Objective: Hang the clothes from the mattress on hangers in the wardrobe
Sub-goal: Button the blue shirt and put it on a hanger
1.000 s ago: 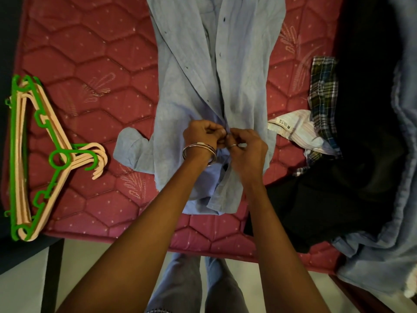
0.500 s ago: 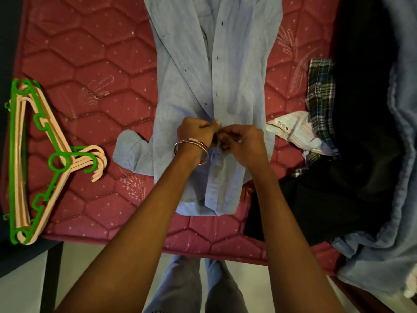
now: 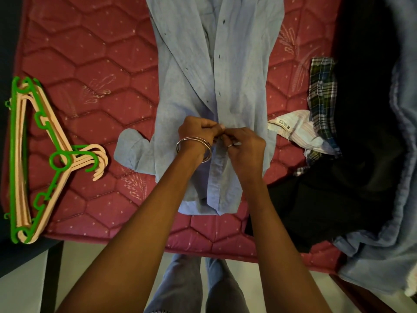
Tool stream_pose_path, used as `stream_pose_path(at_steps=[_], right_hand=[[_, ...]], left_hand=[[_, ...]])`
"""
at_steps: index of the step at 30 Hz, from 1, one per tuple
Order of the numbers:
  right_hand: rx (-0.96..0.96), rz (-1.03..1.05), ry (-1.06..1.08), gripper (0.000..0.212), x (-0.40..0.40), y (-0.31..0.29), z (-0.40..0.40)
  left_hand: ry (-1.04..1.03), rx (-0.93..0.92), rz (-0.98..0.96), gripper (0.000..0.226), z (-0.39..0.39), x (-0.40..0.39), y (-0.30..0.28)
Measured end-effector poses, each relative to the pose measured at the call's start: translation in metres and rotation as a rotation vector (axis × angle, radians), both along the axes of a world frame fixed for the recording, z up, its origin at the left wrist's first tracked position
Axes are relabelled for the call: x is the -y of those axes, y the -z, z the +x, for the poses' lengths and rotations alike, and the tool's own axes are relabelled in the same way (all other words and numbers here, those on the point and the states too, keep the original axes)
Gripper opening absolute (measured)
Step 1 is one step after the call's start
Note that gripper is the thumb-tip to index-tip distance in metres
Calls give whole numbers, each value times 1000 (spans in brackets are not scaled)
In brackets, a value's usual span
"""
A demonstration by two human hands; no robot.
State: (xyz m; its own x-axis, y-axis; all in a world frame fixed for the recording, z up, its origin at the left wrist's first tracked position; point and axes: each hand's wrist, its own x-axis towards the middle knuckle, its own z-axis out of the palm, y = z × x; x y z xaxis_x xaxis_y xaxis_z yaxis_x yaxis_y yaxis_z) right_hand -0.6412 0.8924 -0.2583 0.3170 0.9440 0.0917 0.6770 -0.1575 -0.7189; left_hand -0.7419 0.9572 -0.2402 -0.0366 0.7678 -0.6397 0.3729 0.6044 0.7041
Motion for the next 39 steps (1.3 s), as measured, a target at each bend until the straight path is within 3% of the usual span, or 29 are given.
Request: stream_pose_path(at_steps=[9,15,19,23,26,33,36,39], right_hand=[[-437,-197,174,9,-1,-5,1],[-489,-308,255,2,-13,-7,-1],[-652,-327,316,10,-14,-6,-1],[-829,-335,236,16,-10,-5,4],[-773,-353,138,6,-9,-3,8],[-378,-356,19,5,-17,-4,16],[-340,-416,-53,15,-23,-8,20],[-209,-317,72,27,-45,-10,18]], left_hand=[[55,-79,98,16,-2,0,8],[64,-48,118,32,-2,-1,13],[67,-29,132,30,-2,1,15],[8,32,26,25,-5,0,23],[39,79,-19,19,-10,-3,25],[111,158,-71,25,-15,-8,19],[-16,133,-83,31,-15,-21,27],[-131,134,-86,45,-11,-40,36]])
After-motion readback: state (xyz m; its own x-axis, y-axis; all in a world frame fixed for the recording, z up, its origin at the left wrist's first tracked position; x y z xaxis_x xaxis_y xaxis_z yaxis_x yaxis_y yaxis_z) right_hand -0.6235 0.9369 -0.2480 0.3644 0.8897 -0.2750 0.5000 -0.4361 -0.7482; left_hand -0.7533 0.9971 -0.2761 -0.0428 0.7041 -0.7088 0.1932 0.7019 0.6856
